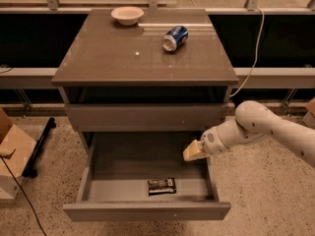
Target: Pick rxbar chocolate from middle drawer and place on counter
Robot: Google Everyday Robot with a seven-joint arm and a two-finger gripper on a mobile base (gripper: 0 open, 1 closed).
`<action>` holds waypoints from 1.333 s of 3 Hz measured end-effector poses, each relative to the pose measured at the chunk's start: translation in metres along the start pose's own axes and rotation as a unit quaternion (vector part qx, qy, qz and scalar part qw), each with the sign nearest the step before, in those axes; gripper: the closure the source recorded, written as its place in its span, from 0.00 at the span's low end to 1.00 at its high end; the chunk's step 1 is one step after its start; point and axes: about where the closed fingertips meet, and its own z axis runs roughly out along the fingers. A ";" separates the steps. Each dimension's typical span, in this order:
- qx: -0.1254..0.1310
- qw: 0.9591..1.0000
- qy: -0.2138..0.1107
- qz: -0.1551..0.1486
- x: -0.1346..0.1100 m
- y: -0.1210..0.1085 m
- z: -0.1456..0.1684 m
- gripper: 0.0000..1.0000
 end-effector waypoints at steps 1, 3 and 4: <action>0.006 0.999 0.006 -0.035 -0.001 0.009 0.026 0.28; -0.004 0.993 0.011 -0.114 -0.005 0.019 0.136 0.00; -0.002 0.993 0.010 -0.114 -0.005 0.018 0.140 0.00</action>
Offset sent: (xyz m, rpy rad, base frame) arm -0.0018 0.1016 -0.0668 -0.0416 -0.1678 0.2124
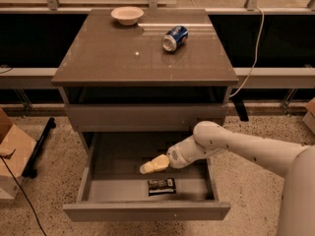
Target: Pick rxbar chocolate from middle drawer and place on counter
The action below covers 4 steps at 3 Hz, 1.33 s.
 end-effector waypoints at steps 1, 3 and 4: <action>0.031 1.000 -0.003 -0.002 -0.003 -0.006 0.028 0.00; 0.106 0.994 0.016 0.036 0.006 -0.031 0.072 0.00; 0.137 0.988 0.030 0.065 0.014 -0.040 0.086 0.00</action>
Offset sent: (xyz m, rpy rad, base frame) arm 0.0189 0.0298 -0.0662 -0.1718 -0.0322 -0.0902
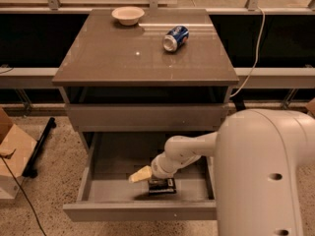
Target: Pick rxbar chocolate from middle drawer and place on counter
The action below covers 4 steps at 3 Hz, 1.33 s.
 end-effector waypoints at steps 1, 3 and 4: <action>0.018 0.999 0.018 0.036 0.006 -0.005 0.009 0.00; 0.017 0.992 0.058 0.108 0.018 -0.015 0.025 0.00; 0.016 0.992 0.062 0.113 0.018 -0.015 0.025 0.00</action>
Offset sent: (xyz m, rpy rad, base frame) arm -0.0069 -0.0120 -0.0293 -0.0838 0.1868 -0.1718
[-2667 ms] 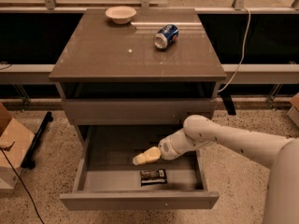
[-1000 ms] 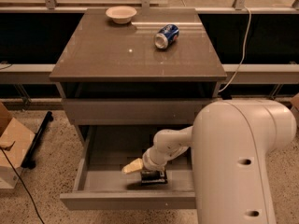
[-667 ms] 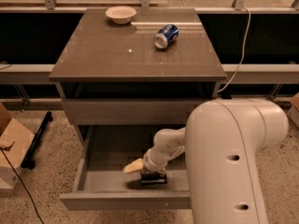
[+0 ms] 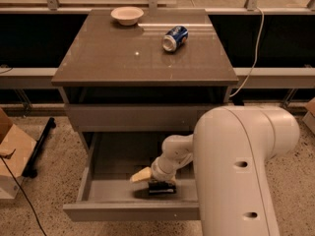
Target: Pick rxbar chocolate from middle drawer and place on counter
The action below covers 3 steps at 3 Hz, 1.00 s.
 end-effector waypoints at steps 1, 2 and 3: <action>0.000 1.000 0.000 0.000 0.000 0.000 0.000 0.19; 0.000 1.000 0.000 0.000 0.000 0.001 -0.003 0.42; -0.002 1.000 0.005 0.003 0.002 0.001 0.000 0.73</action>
Offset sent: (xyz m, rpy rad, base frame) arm -0.0216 0.0129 -0.0670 0.0475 0.1823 -0.0327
